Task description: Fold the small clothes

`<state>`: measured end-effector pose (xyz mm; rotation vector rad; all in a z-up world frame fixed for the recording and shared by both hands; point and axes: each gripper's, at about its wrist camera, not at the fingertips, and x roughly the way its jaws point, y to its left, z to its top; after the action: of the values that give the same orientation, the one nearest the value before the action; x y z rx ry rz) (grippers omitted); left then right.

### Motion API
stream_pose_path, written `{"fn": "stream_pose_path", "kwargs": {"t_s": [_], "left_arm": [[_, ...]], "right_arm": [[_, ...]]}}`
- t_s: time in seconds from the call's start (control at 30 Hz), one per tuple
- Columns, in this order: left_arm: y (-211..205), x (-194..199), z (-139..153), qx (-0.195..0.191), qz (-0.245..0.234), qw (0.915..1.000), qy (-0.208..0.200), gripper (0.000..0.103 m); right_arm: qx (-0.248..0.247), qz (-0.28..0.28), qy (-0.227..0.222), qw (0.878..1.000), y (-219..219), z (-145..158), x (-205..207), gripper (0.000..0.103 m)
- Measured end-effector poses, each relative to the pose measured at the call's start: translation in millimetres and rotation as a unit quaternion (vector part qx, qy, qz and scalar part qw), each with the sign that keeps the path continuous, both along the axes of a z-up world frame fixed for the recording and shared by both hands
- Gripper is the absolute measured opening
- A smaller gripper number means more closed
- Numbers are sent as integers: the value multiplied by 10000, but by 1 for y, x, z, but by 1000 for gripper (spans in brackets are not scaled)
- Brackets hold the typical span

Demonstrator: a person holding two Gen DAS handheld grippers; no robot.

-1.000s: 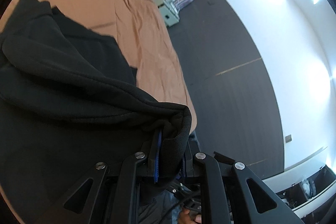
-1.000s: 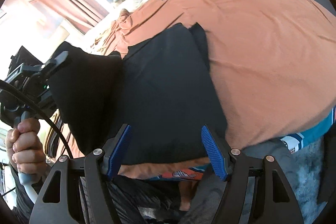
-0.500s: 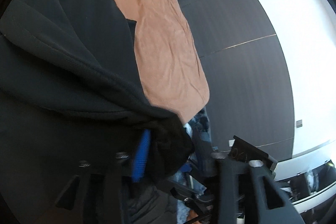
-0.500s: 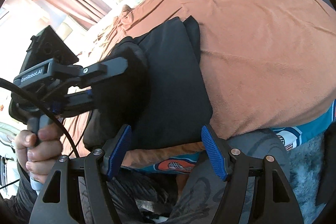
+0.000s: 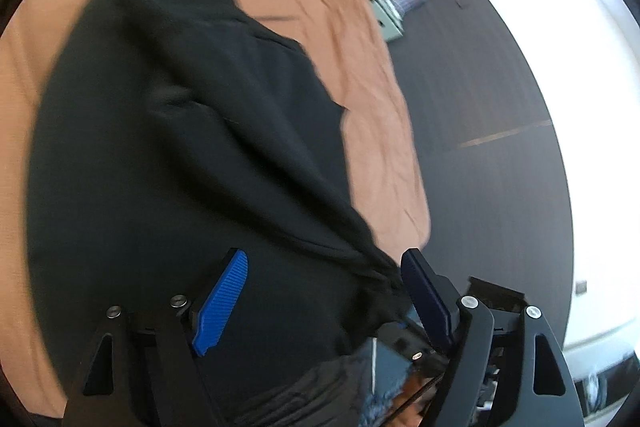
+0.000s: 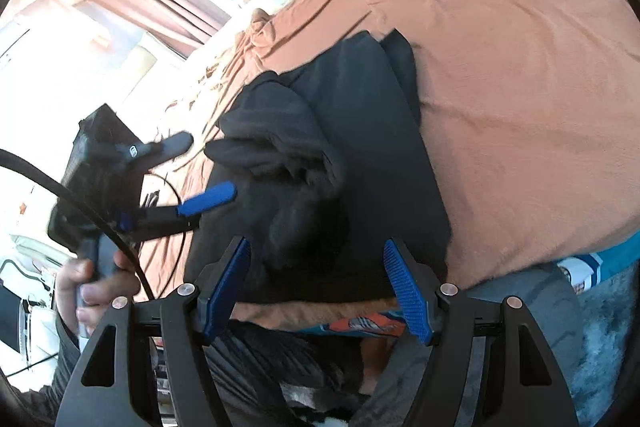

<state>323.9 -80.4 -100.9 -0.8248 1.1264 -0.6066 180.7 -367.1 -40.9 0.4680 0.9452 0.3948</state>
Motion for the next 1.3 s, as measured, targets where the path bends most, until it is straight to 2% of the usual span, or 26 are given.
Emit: {"fn": "stream_pose_path", "kwargs": {"t_s": [0.07,0.1,0.13,0.2,0.23,0.43,0.63,0.83,0.97,1.0,1.07,1.1,1.13,1.2,1.3], "left_arm": [[14,-1,-3,-13,174,9998,66,80],[22,-3,-5,-7,224,9997,75,80],[30,-4,-6,19,305,9995,78,80],[44,-7,-6,94,459,9989,88,80],[49,-9,-7,132,519,9985,90,80],[76,-24,-13,341,725,9967,116,80],[85,-40,-14,621,724,9954,113,77],[88,-53,-24,982,599,9932,192,76],[81,-59,-43,1306,532,9891,424,57],[82,-60,-49,1330,532,9885,489,57],[86,-61,-56,1127,592,9900,614,56],[88,-62,-57,1048,623,9906,626,56],[89,-62,-56,1028,628,9909,599,56],[93,-64,-52,1043,631,9911,526,56],[98,-64,-50,958,657,9919,504,56]], "right_arm": [[-101,-69,87,9999,1,-2,10,67],[-170,-112,115,9997,2,-3,13,61],[-248,-130,134,9995,2,-5,17,43],[-288,-96,208,9993,6,-8,20,22],[-382,-115,252,9989,5,-11,21,17],[-354,-163,169,9991,-3,-6,17,13],[-348,-301,417,9981,-9,-28,15,13],[-415,-127,345,9985,-4,-18,4,12],[-448,-17,408,9982,-4,-16,1,14],[-464,-18,426,9980,-4,-12,3,16],[-511,-64,382,9979,-6,-2,4,25],[-628,-108,289,9975,-6,8,5,36],[-770,-136,124,9969,-4,20,7,54],[-885,-34,-256,9957,2,40,8,68],[-1235,263,-464,9909,19,59,18,68]]}}
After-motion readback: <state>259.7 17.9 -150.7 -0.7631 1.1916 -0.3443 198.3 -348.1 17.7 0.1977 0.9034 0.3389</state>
